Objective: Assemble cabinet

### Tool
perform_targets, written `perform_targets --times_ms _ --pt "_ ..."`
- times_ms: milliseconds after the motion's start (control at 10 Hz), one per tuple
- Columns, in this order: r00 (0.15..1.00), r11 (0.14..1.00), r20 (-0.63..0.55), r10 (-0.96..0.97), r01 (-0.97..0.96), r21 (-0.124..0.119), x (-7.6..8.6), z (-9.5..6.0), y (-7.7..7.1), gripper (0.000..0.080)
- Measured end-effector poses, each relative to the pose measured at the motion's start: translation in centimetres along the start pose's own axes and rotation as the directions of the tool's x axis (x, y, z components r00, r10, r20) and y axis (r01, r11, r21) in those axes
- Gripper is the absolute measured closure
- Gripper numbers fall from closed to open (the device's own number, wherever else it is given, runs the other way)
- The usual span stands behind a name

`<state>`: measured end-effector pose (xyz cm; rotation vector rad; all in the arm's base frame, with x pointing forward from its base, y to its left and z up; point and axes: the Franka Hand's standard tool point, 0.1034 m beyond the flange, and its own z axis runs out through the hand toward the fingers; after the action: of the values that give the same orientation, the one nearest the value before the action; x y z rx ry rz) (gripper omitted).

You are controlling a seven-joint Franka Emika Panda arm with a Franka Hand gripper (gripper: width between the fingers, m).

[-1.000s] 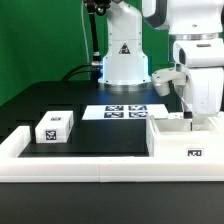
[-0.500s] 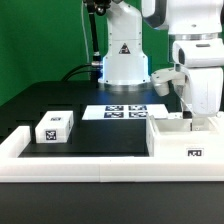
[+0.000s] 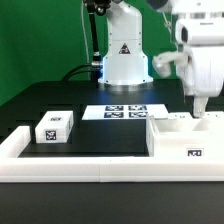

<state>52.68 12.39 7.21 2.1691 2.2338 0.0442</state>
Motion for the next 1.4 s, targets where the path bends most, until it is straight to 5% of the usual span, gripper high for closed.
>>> perform_targets --times_ms 300,500,600,1000,1400 --pt "0.999 0.999 -0.004 0.037 -0.037 -0.012 2.8 -2.5 -0.8 0.0151" --pt "0.998 0.998 -0.028 0.057 -0.057 -0.001 6.5 -1.4 -2.2 0.0151" --pt "0.998 0.999 -0.038 0.054 -0.054 -0.003 7.0 -0.7 -2.3 0.0151" --pt "0.997 0.998 -0.035 0.062 -0.062 0.0 6.6 -0.6 -2.2 0.0151" --pt "0.998 0.997 -0.026 0.064 -0.063 0.044 6.6 1.2 -6.3 0.0151"
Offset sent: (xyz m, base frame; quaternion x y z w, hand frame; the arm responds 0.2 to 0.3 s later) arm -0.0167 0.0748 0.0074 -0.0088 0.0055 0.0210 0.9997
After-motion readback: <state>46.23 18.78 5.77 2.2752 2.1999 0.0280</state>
